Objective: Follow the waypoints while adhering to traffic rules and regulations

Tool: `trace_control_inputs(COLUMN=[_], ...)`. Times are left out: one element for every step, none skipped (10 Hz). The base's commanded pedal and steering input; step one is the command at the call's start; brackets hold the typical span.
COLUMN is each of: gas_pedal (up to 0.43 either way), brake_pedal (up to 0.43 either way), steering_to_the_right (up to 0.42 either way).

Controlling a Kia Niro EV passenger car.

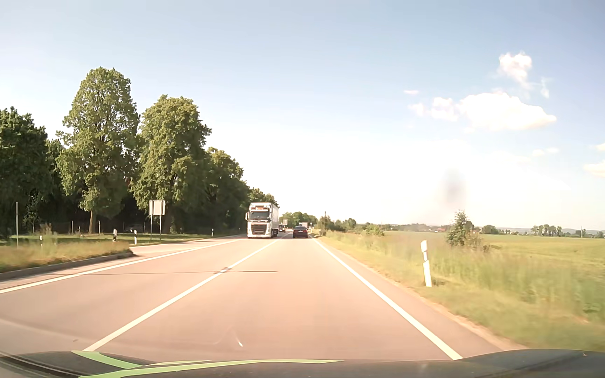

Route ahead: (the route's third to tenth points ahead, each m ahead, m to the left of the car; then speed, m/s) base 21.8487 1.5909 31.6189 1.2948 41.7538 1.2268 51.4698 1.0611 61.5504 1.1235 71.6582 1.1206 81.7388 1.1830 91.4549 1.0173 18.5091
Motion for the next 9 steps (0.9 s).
trace_control_inputs(gas_pedal=[0.098,0.098,0.087,0.087,0.087,0.087,0.087,0.087,0.098], brake_pedal=[0.0,0.0,0.0,0.0,0.0,0.0,0.0,0.0,0.0], steering_to_the_right=[0.001,0.001,0.001,0.001,0.001,0.001,0.001,0.001,0.001])
